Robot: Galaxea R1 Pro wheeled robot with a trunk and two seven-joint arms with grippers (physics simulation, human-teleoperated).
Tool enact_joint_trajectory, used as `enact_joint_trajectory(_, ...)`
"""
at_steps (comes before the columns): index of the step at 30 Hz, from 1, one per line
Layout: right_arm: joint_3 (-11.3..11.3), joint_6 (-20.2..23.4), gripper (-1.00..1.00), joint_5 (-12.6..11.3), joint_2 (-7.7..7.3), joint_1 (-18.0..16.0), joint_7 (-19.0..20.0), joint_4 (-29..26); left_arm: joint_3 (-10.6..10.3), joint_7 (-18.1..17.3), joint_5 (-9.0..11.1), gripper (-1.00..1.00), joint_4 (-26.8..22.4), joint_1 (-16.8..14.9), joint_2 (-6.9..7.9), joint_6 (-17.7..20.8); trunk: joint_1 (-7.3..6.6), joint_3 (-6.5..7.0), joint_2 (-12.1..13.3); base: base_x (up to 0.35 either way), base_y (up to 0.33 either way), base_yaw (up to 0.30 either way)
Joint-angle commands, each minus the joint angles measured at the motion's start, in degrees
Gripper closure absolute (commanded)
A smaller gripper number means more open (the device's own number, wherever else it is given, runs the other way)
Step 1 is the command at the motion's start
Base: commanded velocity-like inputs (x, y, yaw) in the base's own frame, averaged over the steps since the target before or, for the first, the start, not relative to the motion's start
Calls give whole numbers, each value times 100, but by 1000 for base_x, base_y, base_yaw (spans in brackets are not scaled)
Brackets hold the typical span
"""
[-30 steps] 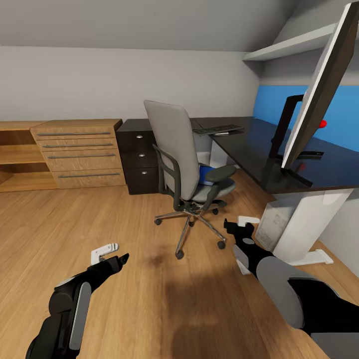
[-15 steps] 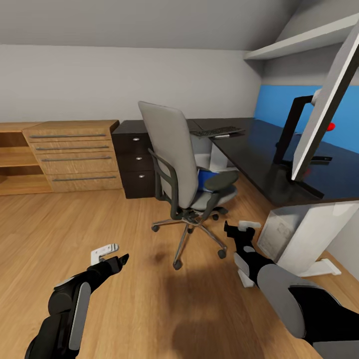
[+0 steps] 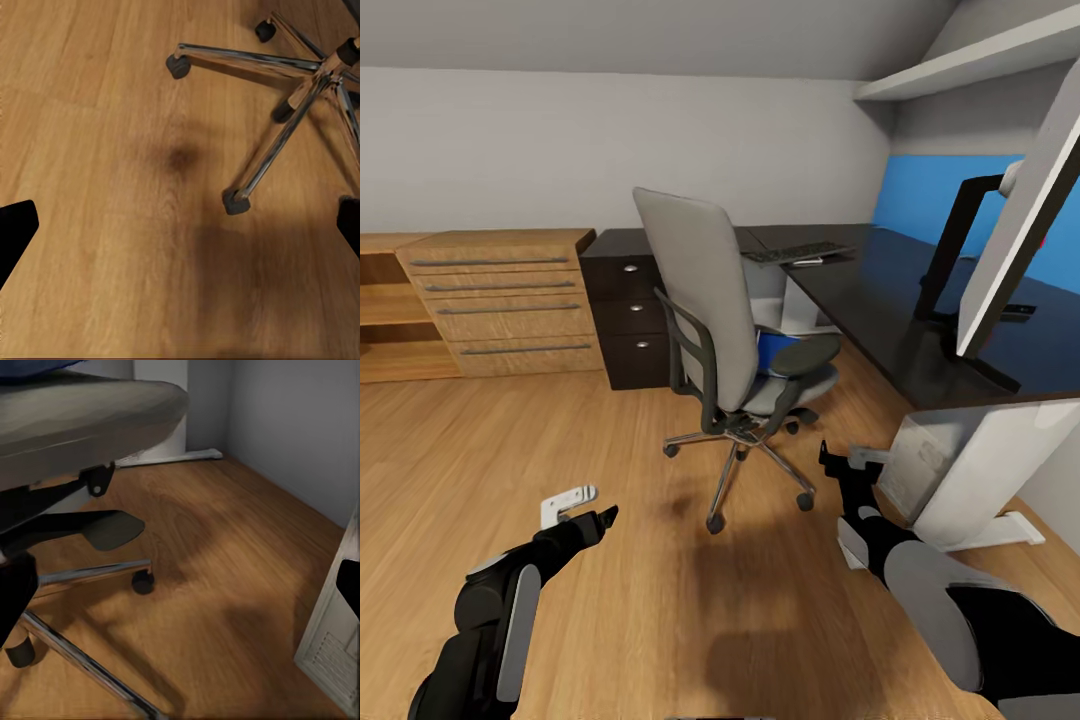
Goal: In the bedroom, organize the workspace by keeping the computer under the desk, ensuring the monitor is on the desk, placing the keyboard on the desk next to the monitor, placing the mouse on the desk next to the keyboard, moving the folder from the swivel chair onto the desk next to the mouse, stacking the notebook on top of the folder with the pen on top of the notebook, and positioning the swivel chair next to the desk.
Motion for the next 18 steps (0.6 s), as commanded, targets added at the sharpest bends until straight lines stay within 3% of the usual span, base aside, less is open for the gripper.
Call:
enact_joint_trajectory(1, -13, -24, -100, 6, 1, -3, -1, 6, 19, -9, 44, -100, -7, -6, -6, 35, 1, -28, -4, 0, 0, 0)
enact_joint_trajectory(8, -10, -31, -100, 5, 5, 0, -7, -3, 26, -11, 44, -100, -4, -5, -7, 31, 9, -94, -8, 0, 0, 0)
enact_joint_trajectory(12, -18, -309, -100, -2, 19, 0, -23, -9, 32, -9, 44, -100, 20, -5, 2, 26, 9, -94, -8, 264, 0, 0)
enact_joint_trajectory(18, -19, -381, -100, -5, 23, 0, -28, -4, 32, -11, 44, -100, 24, -5, 6, 26, 9, -94, -8, 305, 0, 0)
